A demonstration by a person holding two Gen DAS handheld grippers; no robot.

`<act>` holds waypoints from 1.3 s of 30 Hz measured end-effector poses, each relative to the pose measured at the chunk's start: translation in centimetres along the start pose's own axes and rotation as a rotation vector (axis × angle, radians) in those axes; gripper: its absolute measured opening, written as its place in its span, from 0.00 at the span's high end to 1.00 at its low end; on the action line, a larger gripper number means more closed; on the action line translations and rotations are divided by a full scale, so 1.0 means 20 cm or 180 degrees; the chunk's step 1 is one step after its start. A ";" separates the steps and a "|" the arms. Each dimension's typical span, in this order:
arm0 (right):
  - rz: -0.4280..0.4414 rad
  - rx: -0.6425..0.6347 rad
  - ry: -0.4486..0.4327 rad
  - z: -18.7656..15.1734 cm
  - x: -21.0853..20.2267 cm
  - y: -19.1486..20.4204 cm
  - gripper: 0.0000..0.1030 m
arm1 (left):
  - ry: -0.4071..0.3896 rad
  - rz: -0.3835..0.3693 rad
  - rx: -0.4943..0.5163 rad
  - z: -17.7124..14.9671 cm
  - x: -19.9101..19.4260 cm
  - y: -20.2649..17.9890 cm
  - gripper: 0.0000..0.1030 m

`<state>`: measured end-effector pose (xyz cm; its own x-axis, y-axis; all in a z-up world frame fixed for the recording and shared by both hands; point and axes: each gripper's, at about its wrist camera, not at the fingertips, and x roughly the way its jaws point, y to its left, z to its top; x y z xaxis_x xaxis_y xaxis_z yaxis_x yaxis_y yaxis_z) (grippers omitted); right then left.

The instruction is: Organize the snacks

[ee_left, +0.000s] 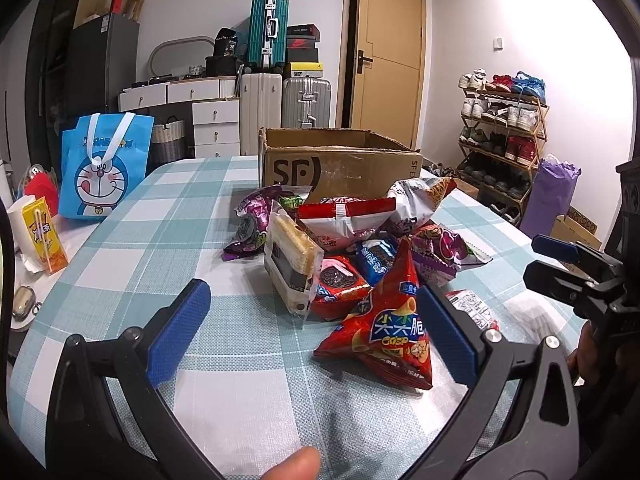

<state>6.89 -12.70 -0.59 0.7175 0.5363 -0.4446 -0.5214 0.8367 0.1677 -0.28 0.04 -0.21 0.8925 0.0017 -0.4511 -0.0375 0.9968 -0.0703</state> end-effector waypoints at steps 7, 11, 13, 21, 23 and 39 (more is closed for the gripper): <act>-0.0001 -0.0003 0.0020 0.01 0.00 0.00 0.00 | 0.0002 -0.0006 0.0003 0.00 0.00 -0.01 0.01; 0.0000 0.0002 0.0046 0.01 0.01 -0.01 0.00 | 0.0001 0.0001 0.0015 0.01 0.00 -0.01 0.01; -0.0010 0.0011 0.0062 0.02 0.01 -0.01 0.00 | 0.0003 0.0001 0.0026 0.01 0.00 -0.01 0.01; 0.0002 -0.0061 0.0160 0.03 0.03 0.00 0.00 | 0.0018 0.0027 -0.0011 0.03 0.00 -0.01 0.01; 0.0001 -0.0112 0.0164 0.03 0.04 0.01 0.00 | 0.0027 0.0004 0.0016 0.04 0.00 -0.01 0.01; 0.0019 -0.0066 0.0615 -0.01 0.18 0.07 0.00 | 0.0237 -0.0020 0.0245 0.04 0.05 -0.08 0.01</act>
<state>8.69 -9.54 -2.16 0.6135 0.5081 -0.6046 -0.5362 0.8300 0.1534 0.99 -1.58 0.26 0.8566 -0.0078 -0.5160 0.0054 1.0000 -0.0061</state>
